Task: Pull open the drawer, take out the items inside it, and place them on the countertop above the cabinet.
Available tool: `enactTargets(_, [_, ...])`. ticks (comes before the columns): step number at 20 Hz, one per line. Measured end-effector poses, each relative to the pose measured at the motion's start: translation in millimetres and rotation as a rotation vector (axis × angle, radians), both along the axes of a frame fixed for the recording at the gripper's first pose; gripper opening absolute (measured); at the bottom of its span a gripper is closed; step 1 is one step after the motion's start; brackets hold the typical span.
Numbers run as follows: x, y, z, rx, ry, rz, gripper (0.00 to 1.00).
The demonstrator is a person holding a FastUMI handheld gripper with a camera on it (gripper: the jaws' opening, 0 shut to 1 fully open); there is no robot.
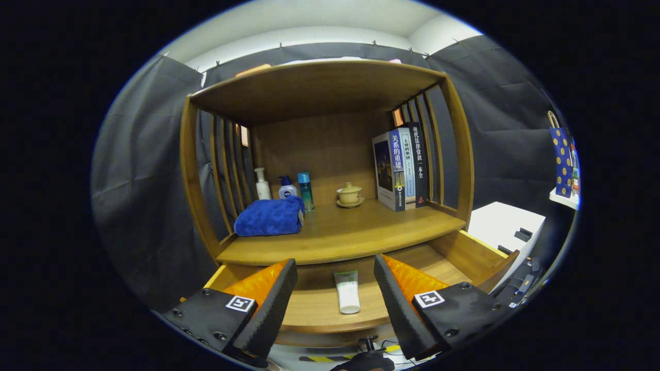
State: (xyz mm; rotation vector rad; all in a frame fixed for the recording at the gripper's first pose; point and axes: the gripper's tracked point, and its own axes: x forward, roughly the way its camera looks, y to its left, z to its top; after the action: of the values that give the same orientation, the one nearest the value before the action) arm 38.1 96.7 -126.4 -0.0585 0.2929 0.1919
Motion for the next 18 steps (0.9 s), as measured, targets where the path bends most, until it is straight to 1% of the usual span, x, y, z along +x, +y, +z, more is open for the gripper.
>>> enactTargets(4, [35,7,-15,-0.102,0.099,0.019,0.97])
enactTargets(6, [47,9,-39,-0.149,0.201,0.029,0.97])
enactTargets(9, [59,8,-75,-0.18,0.363,0.029,0.98])
enactTargets(13, [65,-7,-117,-0.242,0.544,-0.007,0.98])
enactTargets(16, [68,-16,-139,-0.269,0.643,-0.031,0.98])
enactTargets(18, [66,-21,-150,-0.301,0.699,-0.041,0.96])
